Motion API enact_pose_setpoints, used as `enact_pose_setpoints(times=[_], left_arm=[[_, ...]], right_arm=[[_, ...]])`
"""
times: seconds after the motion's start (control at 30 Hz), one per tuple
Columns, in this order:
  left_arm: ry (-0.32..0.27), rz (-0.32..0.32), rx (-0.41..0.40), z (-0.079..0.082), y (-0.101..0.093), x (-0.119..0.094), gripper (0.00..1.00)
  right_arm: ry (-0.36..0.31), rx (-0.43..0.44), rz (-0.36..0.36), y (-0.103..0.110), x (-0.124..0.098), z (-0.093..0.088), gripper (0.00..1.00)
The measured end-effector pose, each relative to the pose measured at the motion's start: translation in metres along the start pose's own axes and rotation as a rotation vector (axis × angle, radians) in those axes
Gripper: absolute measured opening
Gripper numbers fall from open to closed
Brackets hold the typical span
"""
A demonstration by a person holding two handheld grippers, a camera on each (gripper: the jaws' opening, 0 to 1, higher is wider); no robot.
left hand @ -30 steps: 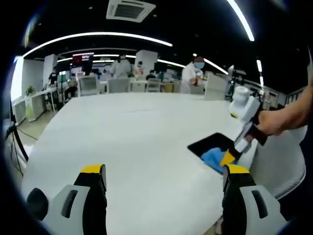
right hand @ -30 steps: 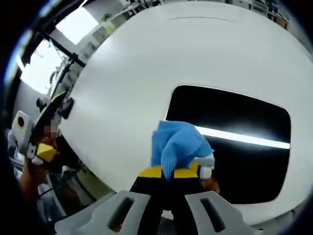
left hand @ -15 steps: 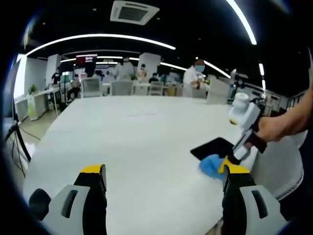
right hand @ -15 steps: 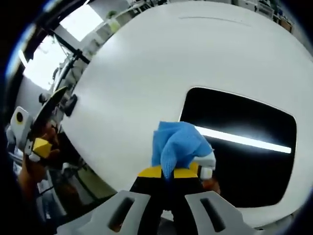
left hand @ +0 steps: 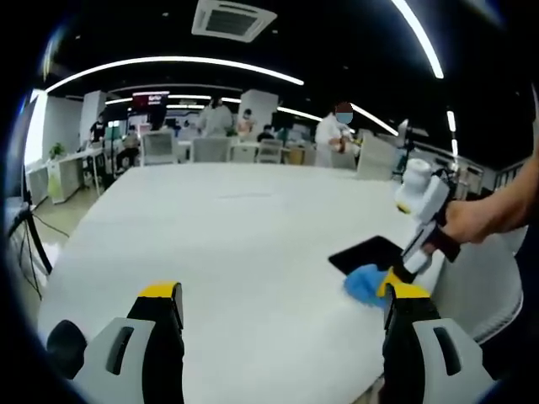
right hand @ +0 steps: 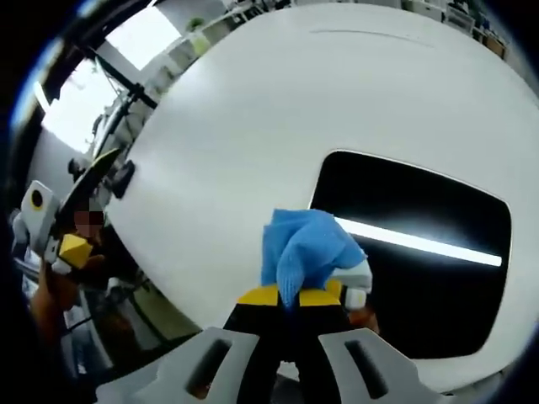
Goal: Wipe the mirror surface with the cleaning cloth until all visible marks leave the cleaned area.
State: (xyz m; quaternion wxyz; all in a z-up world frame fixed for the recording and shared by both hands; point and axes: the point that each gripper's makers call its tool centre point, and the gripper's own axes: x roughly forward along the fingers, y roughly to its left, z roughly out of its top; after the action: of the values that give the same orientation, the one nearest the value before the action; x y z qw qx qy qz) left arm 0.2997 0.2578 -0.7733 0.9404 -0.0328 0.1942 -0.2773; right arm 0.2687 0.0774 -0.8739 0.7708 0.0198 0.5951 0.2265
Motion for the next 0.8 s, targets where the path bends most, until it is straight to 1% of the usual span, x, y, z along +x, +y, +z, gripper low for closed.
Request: enact_pose_setpoints(times=[0.2, 0.53, 0.6, 0.7, 0.73, 0.8], left_arm=[[0.0, 0.004, -0.013, -0.002, 0.0, 0.001, 1.0], [0.001, -0.005, -0.01, 0.0, -0.002, 0.007, 1.0], [0.009, -0.01, 0.006, -0.001, -0.003, 0.008, 1.0], [0.055, -0.028, 0.101, -0.006, -0.008, 0.01, 1.0], [0.061, -0.038, 0.113, -0.006, -0.012, 0.011, 1.0], [0.057, -0.042, 0.106, -0.005, -0.015, 0.012, 1.0]], right_arm=[[0.01, 0.007, 0.004, -0.002, 0.0, 0.002, 0.0], [-0.009, 0.013, -0.011, -0.012, 0.001, 0.017, 0.0], [-0.013, 0.018, -0.014, -0.015, 0.002, 0.021, 0.0], [-0.017, 0.024, -0.016, -0.019, 0.004, 0.028, 0.0], [-0.018, 0.03, -0.016, -0.021, 0.004, 0.03, 0.0], [-0.02, 0.033, -0.017, -0.023, 0.005, 0.035, 0.0]])
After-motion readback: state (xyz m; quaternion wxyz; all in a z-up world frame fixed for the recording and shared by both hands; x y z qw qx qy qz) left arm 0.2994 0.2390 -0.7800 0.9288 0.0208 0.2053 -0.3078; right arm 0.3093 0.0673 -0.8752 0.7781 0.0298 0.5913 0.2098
